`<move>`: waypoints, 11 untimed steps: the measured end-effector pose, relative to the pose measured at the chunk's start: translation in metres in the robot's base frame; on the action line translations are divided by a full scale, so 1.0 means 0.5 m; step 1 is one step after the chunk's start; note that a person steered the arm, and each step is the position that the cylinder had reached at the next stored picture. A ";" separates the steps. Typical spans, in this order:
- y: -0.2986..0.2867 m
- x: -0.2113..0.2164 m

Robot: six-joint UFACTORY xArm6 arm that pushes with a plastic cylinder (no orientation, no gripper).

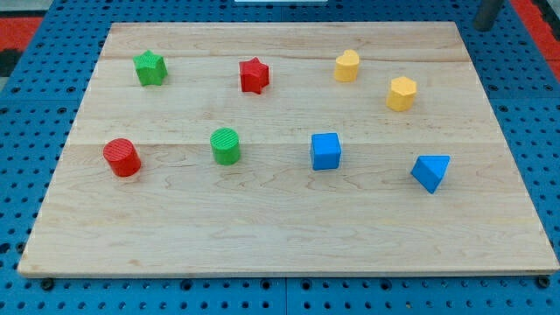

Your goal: Slide the blue triangle to the blue cube

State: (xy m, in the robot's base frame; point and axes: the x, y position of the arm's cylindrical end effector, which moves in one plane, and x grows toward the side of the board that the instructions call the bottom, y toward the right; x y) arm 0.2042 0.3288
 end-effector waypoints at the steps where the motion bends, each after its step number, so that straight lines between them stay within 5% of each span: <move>1: 0.010 0.008; 2: -0.015 0.001; 5: -0.017 0.267; 6: -0.012 0.413; 9: -0.028 0.584; 11: -0.308 0.583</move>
